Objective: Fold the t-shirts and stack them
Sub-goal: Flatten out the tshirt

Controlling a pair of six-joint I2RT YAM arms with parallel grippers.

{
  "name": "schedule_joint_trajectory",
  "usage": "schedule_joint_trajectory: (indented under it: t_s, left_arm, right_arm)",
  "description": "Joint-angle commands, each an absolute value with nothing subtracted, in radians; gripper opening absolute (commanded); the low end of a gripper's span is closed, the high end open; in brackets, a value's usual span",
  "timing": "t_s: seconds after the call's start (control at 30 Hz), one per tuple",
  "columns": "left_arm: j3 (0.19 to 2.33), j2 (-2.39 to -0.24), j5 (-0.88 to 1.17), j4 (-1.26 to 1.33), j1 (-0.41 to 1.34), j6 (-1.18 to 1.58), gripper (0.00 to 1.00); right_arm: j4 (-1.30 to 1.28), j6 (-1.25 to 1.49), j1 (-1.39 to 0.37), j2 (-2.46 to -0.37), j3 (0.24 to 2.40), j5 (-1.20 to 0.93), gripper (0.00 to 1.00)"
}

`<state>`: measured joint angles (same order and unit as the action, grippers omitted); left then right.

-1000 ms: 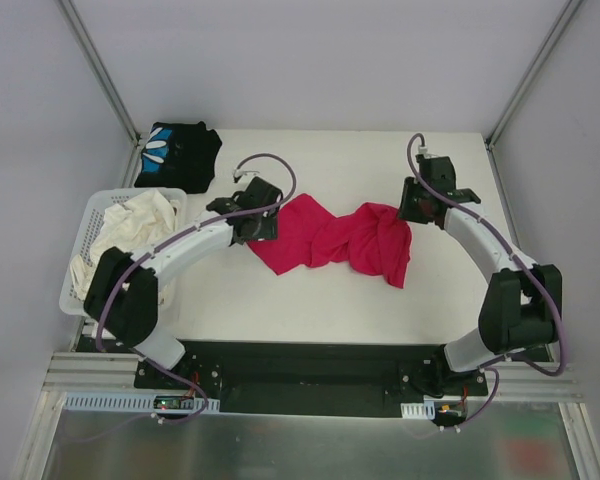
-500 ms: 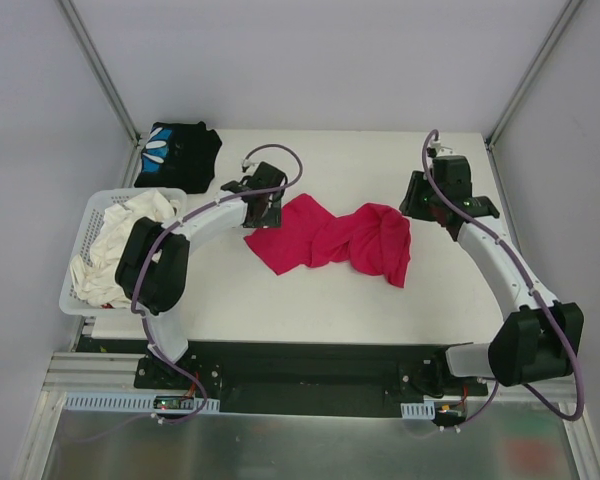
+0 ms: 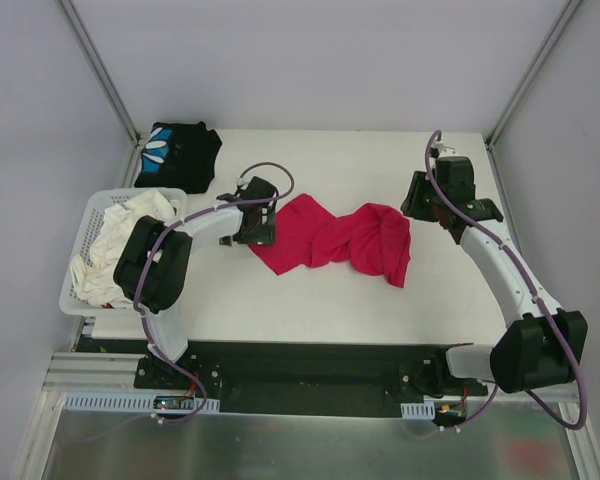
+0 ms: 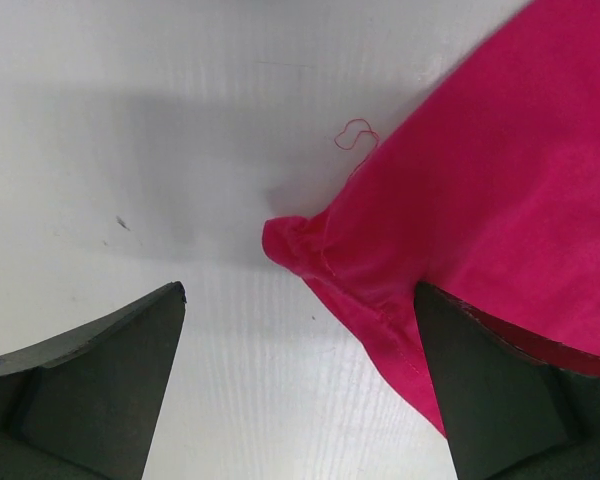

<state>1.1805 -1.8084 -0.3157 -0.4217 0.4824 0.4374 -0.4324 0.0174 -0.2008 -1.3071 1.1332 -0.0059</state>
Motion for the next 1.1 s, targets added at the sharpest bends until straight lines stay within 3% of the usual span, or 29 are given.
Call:
schedule_joint_trajectory:
  t_s: [0.0,0.87,1.07]
  left_arm:
    - [1.172,-1.776,-0.256,-0.376,0.468,0.446,0.97]
    - [1.276,-1.891,-0.169,-0.344,0.44,0.419,0.92]
    - [1.27,-1.888,-0.15,-0.336,0.422,0.414,0.86]
  right_arm:
    - [-0.43,0.011,-0.201,-1.266,1.141,-0.008,0.37]
    - [-0.434,0.005,-0.201,-1.241,1.138,-0.006,0.36]
    - [-0.431,0.006,-0.201,-1.25,1.135,-0.006,0.34]
